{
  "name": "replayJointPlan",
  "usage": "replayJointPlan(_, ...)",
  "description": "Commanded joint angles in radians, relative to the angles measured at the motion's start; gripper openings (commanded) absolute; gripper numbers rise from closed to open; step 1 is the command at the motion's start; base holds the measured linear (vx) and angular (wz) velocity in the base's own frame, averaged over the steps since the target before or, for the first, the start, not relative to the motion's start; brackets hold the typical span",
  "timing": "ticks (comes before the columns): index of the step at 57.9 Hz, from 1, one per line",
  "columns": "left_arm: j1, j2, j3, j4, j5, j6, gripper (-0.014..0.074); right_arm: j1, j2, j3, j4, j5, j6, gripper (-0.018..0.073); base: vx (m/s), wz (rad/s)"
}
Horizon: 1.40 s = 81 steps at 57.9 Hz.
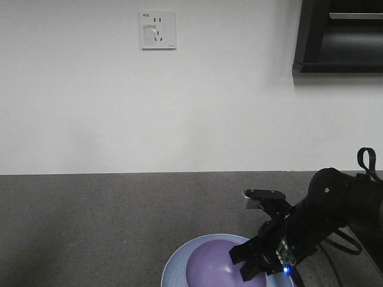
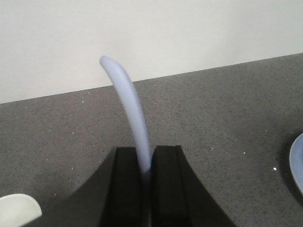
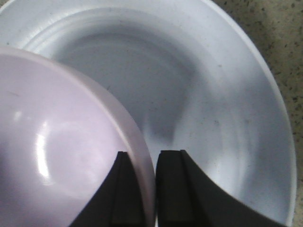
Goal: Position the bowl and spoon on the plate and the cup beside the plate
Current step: 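Lower the bowl onto the plate, open the right gripper and withdraw, then move the held spoon over the bowl and lower it in with the left gripper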
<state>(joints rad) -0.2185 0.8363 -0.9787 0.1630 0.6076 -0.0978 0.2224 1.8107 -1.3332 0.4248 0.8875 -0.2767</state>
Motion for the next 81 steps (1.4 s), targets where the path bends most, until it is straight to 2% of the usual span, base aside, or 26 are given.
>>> replayJointPlan(1, 0.000, -0.005, -0.025, 0.008, -0.075, -0.001, -0.0006, -0.004, -0.044, -0.035, 0.023, -0.035, 0.000, 0.0245, 0.00, 0.00)
replayJointPlan(14, 0.000, -0.005, -0.025, 0.008, -0.075, -0.001, -0.0006, -0.004, -0.050, -0.035, 0.026, -0.040, 0.028, 0.0426, 0.00, 0.00)
replayJointPlan(20, 0.000, -0.005, -0.025, 0.008, -0.075, -0.001, -0.0006, -0.005, -0.068, -0.035, 0.026, -0.058, 0.037, 0.0470, 0.00, 0.00)
replayJointPlan(29, 0.000, -0.005, -0.025, 0.008, -0.087, -0.001, -0.0006, -0.005, -0.153, -0.035, 0.021, -0.134, 0.000, 0.0477, 0.00, 0.00)
replayJointPlan(42, 0.000, -0.005, -0.025, 0.008, -0.152, -0.001, -0.0006, -0.005, -0.397, -0.035, 0.005, -0.222, -0.057, 0.0477, 0.00, 0.00)
replayJointPlan(49, 0.000, -0.005, -0.025, 0.006, -0.166, -0.001, -0.0006, -0.005, -0.568, -0.003, -0.090, -0.233, -0.045, 0.0477, 0.00, 0.00)
replayJointPlan(56, 0.000, -0.005, -0.025, -0.008, -0.167, -0.003, -0.0006, -0.005, -0.750, 0.120, -0.169, -0.313, 0.015, 0.0477, 0.00, 0.00)
replayJointPlan(65, 0.000, 0.009, -0.025, -0.120, -0.185, 0.015, -0.0006, -0.005, -1.045, 0.372, -0.196, -0.472, 0.037, 0.0469, 0.00, 0.00)
replayJointPlan(72, -0.001, 0.043, -0.025, -0.224, -0.188, 0.140, -0.0006, -0.005, -1.243, 0.536, -0.194, -0.542, 0.072, 0.0466, 0.00, 0.00)
replayJointPlan(76, -0.001, 0.072, -0.025, -0.339, -0.188, 0.238, -0.0006, -0.005, -1.325, 0.590, -0.197, -0.517, 0.136, 0.0466, 0.00, 0.00)
replayJointPlan(81, -0.001, 0.111, -0.025, -0.551, -0.189, 0.373, -0.0006, -0.005, -1.372, 0.622, -0.219, -0.448, 0.206, 0.0466, 0.00, 0.00)
